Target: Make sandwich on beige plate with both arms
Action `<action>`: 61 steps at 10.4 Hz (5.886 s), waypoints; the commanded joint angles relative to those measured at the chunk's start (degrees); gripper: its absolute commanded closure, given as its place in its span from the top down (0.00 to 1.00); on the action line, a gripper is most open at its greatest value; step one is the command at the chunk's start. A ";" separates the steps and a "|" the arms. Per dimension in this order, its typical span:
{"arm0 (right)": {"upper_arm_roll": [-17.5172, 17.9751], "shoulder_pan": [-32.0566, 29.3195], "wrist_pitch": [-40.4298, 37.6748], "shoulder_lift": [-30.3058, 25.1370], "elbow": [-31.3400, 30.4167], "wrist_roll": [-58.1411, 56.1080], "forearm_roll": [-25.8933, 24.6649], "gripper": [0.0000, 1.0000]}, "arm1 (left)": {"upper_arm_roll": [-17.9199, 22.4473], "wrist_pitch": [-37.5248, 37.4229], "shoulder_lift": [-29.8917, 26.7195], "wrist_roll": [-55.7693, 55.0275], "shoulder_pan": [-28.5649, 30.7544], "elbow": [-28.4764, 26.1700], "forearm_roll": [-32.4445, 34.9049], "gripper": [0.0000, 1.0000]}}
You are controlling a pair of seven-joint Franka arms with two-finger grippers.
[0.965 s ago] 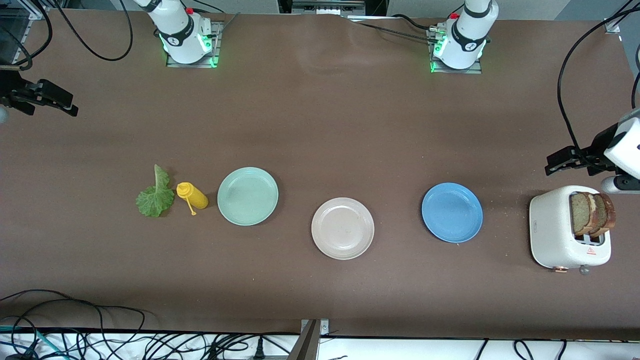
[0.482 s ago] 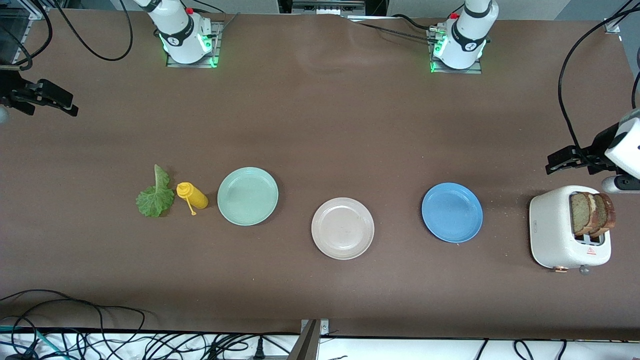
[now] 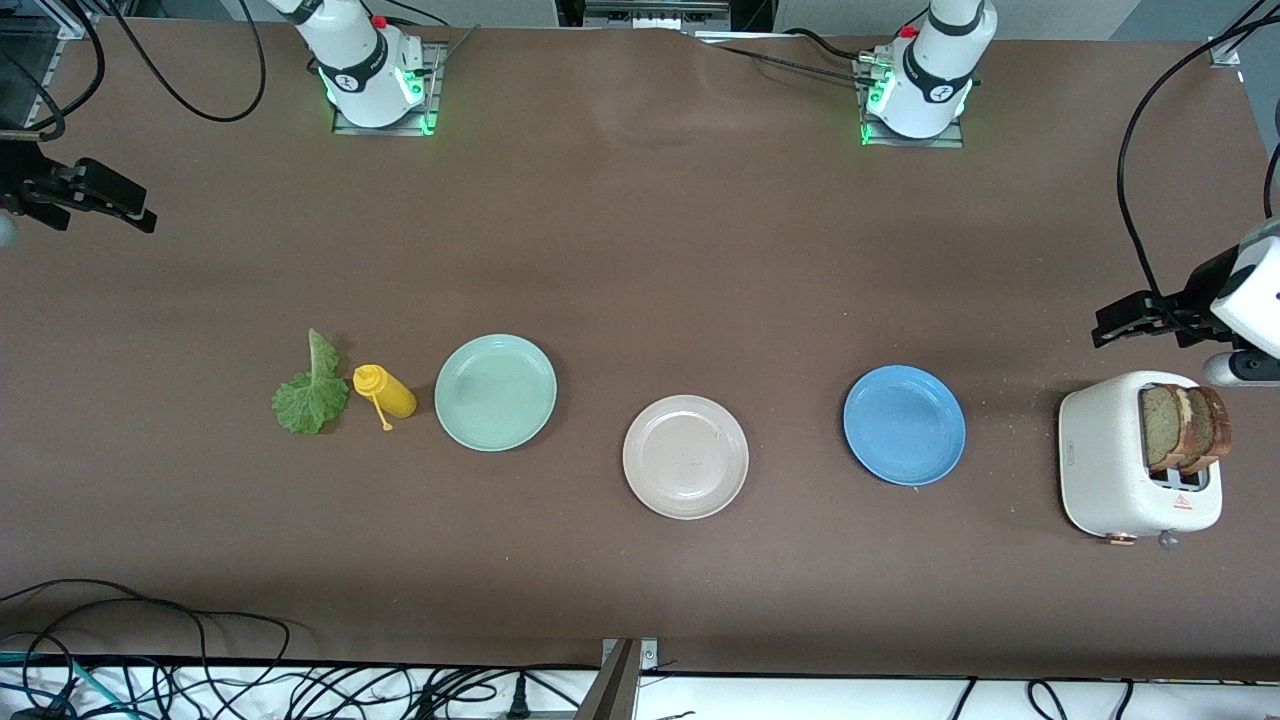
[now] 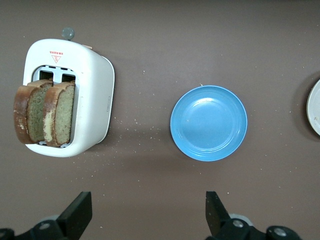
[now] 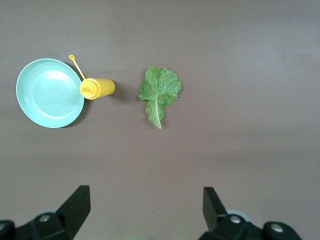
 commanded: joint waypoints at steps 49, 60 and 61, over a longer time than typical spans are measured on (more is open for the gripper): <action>0.16 -0.05 -0.53 -0.73 -0.41 -0.69 1.27 1.00 | 0.37 15.37 18.95 20.15 9.68 5.41 7.03 0.96; 0.87 0.91 -0.53 -0.65 1.08 -0.77 -0.32 1.00 | 0.55 15.29 19.05 20.15 9.94 6.02 12.30 0.00; 0.95 0.91 -0.53 -0.56 1.17 -0.77 -0.49 1.00 | 0.46 14.77 18.96 19.98 9.85 8.20 12.30 0.00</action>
